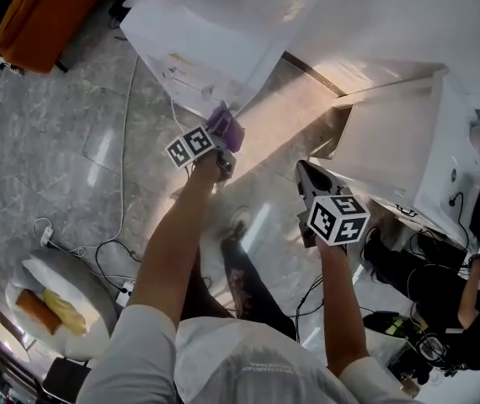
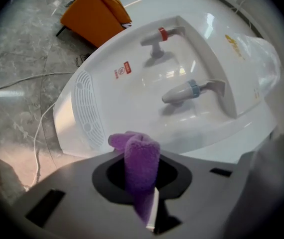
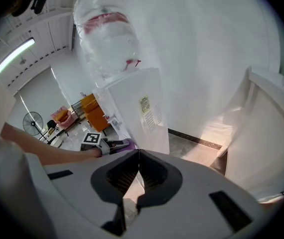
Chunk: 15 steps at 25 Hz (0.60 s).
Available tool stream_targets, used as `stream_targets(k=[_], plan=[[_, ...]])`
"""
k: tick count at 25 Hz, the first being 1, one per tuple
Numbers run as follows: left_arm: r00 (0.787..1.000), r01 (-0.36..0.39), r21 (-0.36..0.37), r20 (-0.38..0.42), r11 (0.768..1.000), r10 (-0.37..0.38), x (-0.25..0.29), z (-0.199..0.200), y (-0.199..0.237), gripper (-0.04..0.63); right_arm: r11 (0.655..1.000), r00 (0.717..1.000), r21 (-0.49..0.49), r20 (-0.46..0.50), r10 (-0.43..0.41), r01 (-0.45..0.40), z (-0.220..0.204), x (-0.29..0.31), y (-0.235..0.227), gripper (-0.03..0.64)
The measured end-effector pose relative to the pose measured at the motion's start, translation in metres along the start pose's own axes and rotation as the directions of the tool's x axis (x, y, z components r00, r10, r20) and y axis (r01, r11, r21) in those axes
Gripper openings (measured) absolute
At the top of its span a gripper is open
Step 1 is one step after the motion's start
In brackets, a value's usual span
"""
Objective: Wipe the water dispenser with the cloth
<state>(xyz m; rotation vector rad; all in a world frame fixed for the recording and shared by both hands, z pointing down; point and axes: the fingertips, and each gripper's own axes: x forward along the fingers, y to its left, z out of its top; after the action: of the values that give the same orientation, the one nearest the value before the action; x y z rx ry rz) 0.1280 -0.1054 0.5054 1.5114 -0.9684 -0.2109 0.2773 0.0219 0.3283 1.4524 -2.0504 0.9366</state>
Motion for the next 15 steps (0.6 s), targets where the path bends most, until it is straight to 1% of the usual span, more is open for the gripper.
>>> stream_targets(k=[2,5,9,11,13,15], plan=[[0.999,-0.005,0.042,-0.034,0.999,0.007,-0.015,-0.001,0.001,0.06,1.0,1.0,0.011,0.007,-0.001,0.001,0.001,-0.002,0.006,0.015],[0.998,-0.003,0.1,-0.063,0.995,0.009,-0.037,0.004,0.006,0.06,1.0,1.0,0.016,0.011,-0.007,0.007,0.003,0.0,0.013,0.015],[0.996,-0.049,0.192,-0.068,0.98,0.063,-0.073,0.025,0.03,0.06,1.0,1.0,0.002,-0.009,-0.002,0.002,0.002,0.016,0.03,0.015],[0.992,-0.047,0.269,-0.104,0.962,0.078,-0.09,0.033,0.042,0.06,1.0,1.0,-0.011,-0.024,0.008,-0.008,0.001,0.029,0.045,0.015],[0.983,-0.04,0.349,-0.154,0.936,0.1,-0.106,0.039,0.052,0.06,0.999,0.999,-0.029,-0.039,0.026,-0.027,0.001,0.043,0.064,0.015],[0.978,-0.045,0.395,-0.171,0.918,0.122,-0.121,0.049,0.064,0.06,0.997,0.997,-0.045,-0.047,0.057,-0.06,0.002,0.058,0.087,0.015]])
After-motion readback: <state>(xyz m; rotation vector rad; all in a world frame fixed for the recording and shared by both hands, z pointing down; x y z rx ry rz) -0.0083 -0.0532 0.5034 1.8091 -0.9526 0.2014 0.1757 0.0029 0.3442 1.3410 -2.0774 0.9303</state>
